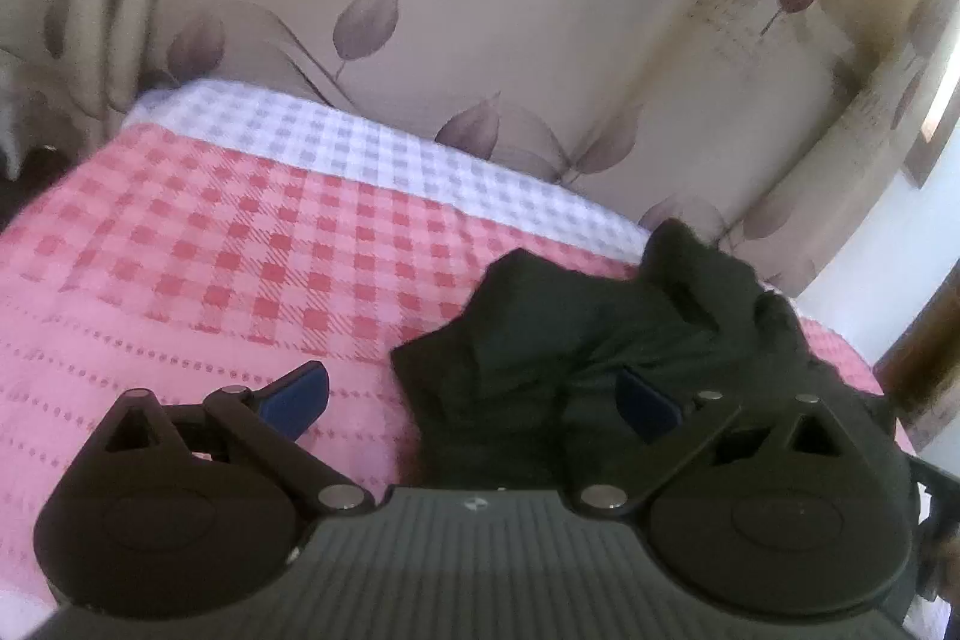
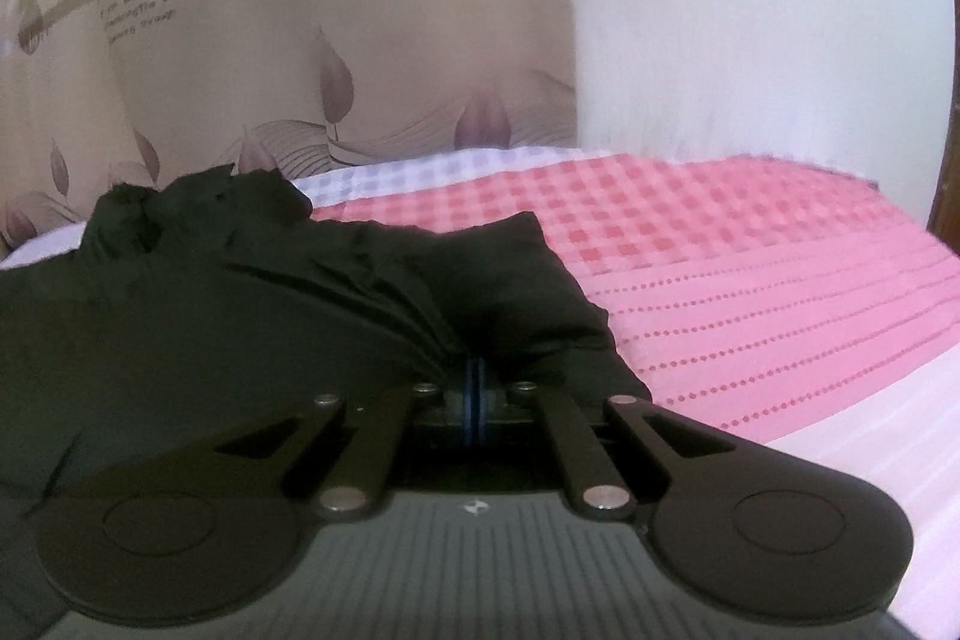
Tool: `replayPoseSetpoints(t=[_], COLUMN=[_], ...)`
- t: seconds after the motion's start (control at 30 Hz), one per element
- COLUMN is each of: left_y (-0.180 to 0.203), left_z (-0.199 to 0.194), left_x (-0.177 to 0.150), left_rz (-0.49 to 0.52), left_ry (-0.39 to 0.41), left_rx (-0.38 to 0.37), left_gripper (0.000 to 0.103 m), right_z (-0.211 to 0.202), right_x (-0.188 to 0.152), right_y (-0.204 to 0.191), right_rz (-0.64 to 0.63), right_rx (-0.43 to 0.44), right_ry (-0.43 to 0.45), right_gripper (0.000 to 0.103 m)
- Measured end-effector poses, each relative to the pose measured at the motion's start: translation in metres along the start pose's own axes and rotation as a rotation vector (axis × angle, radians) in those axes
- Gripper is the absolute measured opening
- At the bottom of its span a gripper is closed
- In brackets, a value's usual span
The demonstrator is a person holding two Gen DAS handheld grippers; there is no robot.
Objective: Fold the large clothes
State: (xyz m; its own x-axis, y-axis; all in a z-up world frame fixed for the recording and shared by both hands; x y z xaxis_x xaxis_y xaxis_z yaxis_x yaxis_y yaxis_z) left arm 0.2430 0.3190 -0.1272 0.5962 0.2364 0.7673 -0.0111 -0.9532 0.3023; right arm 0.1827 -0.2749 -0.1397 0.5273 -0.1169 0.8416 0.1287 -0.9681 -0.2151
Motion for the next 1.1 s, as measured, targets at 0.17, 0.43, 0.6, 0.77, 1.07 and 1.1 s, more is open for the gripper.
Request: replayPoseSetpoints(t=[0.17,0.43,0.6,0.77,1.07,1.1], left_y=[-0.021,-0.03,-0.022,-0.027,-0.007,-0.007], left_z=[0.046,0.076,0.083,0.086,0.082,0.082], left_x=[0.005,0.014,0.008,0.007,0.004,0.004], left_rz=[-0.053,-0.019,0.001,-0.017,0.039,0.037], left_ry=[-0.122,-0.153,-0.179,-0.192,-0.135,-0.129], left_rx=[-0.182,-0.369,-0.429,-0.449,-0.43,-0.423], left_gripper=[0.101,0.058,0.041,0.042,0.075,0.074], right_z=[0.0,-0.001,-0.002,-0.001,-0.002,-0.003], right_x=[0.0,0.0,-0.001,0.0,0.0,0.0], right_y=[0.006,0.006,0.005,0.003,-0.003,-0.004], right_rz=[0.032,0.033,0.034,0.01,-0.029,-0.034], right_rx=[0.022,0.021,0.02,0.004,-0.029,-0.033], right_ry=[0.002,0.004,0.009,0.007,0.007,0.007], right_gripper=[0.001,0.001,0.001,0.001,0.002,0.002])
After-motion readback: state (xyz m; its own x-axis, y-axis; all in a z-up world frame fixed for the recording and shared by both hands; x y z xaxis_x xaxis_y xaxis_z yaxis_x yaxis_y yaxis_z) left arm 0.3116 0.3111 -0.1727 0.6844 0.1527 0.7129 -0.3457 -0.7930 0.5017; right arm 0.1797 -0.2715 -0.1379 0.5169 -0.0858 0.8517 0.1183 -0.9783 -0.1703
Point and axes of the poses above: each gripper's, at about its wrist camera, not at the fingertips, and z roughly the way its jaws point, y to its right, x to its top, the point moved 1 cm from there along z, roughly the way its jaws point, and after that the axes turned 9 degrees about x, right-handed, at the moved point
